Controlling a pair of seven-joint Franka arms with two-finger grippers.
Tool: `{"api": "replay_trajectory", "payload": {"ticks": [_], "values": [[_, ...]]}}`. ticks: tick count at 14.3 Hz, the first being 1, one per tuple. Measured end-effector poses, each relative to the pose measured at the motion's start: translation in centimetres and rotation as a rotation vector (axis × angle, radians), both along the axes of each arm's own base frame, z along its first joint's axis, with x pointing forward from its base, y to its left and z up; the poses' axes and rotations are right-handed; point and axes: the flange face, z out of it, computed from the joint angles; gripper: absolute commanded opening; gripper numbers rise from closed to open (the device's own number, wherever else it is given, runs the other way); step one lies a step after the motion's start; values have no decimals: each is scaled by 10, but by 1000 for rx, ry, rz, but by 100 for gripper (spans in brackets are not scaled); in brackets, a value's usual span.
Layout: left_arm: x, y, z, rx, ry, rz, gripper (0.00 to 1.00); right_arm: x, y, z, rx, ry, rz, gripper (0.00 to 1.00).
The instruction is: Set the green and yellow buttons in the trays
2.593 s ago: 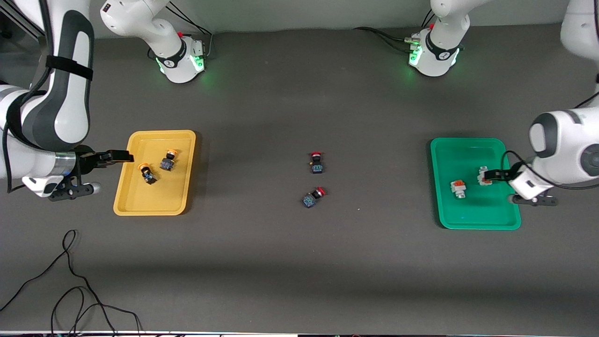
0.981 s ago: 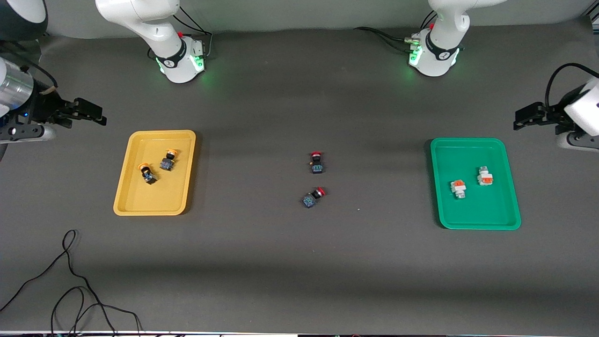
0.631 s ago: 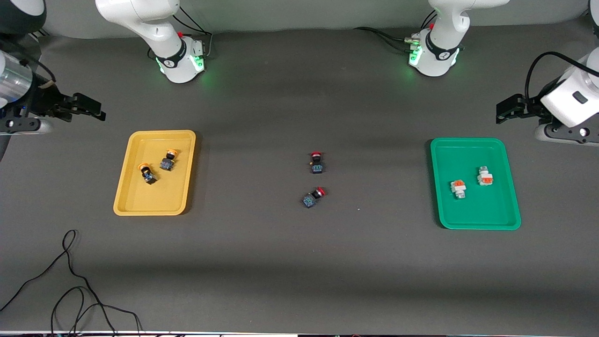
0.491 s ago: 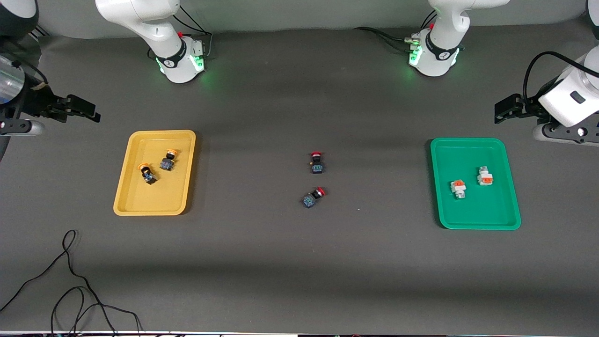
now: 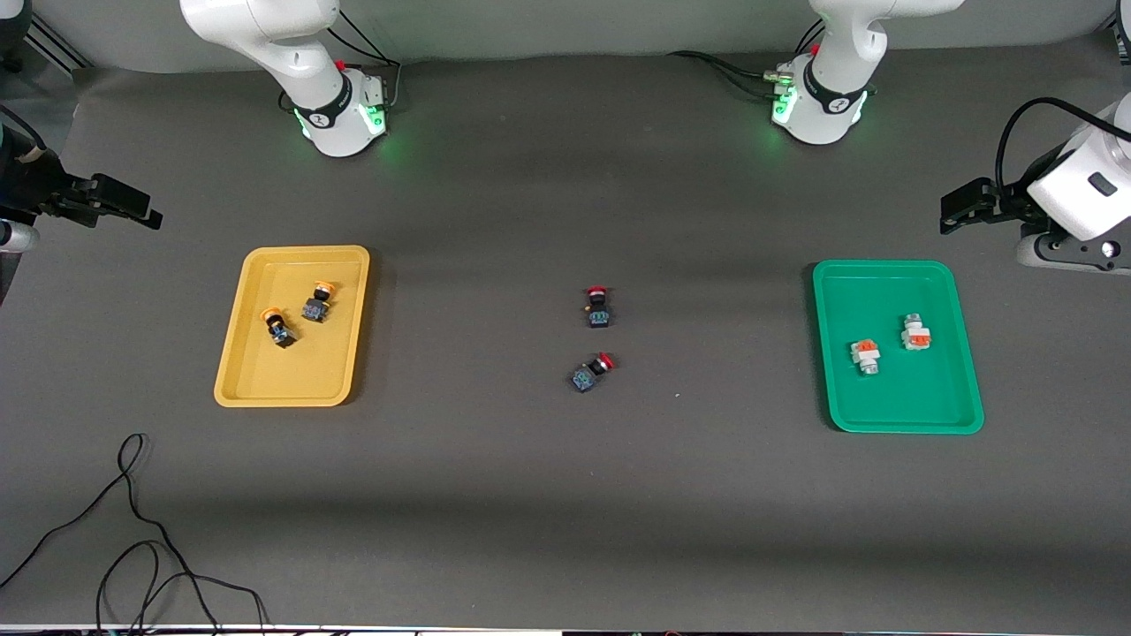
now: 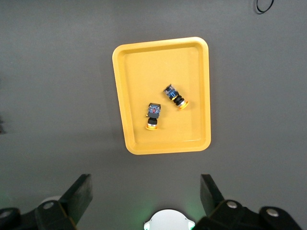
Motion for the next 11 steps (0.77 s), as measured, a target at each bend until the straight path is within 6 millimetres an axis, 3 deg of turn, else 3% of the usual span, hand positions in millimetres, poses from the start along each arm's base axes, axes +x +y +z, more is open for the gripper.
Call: {"api": "replay_trajectory", "payload": {"ticks": [11], "values": [[0,-1,0,0,0,-2,100,2,17,4,3,1,75,100]]}}
